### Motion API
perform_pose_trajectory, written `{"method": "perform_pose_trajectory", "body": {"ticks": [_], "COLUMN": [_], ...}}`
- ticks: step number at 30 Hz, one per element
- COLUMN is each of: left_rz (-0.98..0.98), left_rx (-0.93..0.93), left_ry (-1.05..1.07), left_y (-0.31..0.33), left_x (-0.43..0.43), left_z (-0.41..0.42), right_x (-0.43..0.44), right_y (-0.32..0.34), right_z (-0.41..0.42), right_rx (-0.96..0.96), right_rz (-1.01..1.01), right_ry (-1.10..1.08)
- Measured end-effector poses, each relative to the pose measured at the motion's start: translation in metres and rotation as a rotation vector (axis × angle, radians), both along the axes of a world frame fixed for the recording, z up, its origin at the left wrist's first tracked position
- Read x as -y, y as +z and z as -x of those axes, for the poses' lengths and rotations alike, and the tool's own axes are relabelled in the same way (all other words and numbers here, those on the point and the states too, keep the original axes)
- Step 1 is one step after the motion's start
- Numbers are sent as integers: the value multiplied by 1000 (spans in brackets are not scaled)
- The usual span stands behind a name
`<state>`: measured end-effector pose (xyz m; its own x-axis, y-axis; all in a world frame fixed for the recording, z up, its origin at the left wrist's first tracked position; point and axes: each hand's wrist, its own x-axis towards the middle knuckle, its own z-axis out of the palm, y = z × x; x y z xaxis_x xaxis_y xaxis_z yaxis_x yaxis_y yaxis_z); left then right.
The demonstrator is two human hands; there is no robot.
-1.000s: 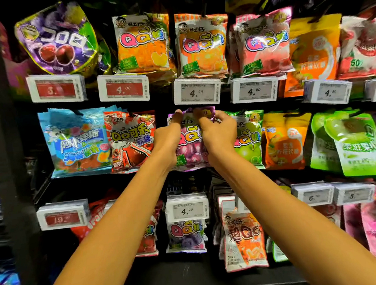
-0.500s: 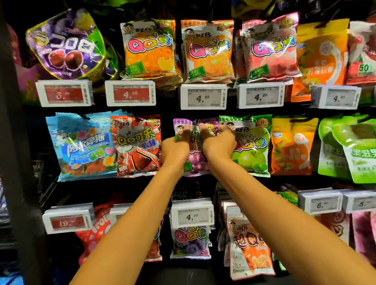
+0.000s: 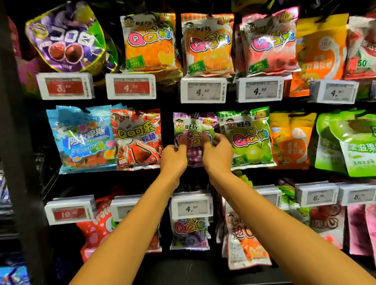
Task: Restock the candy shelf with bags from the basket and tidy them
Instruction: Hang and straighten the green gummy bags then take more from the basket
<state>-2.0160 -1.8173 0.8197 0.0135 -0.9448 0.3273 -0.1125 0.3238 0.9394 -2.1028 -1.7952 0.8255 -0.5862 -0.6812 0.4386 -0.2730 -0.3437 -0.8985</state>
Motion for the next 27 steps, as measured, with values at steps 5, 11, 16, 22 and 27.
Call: {"method": "perform_pose_trajectory", "body": {"ticks": [5, 11, 16, 22, 27], "left_rz": [-11, 18, 256, 403, 89], "left_rx": [143, 413, 341, 74, 108], "left_ry": [-18, 87, 205, 216, 210], "left_y": [-20, -17, -30, -89, -203], "left_x": [-22, -48, -94, -157, -195], "left_z": [-9, -18, -3, 47, 95], "right_x": [-27, -58, -95, -155, -200], "right_y": [-24, -37, -48, -100, -207], "right_z": [0, 14, 36, 114, 198], "right_rx": [-63, -98, 65, 86, 39], "right_rz": [-98, -120, -14, 47, -155], "right_ry": [87, 173, 310, 325, 293]}}
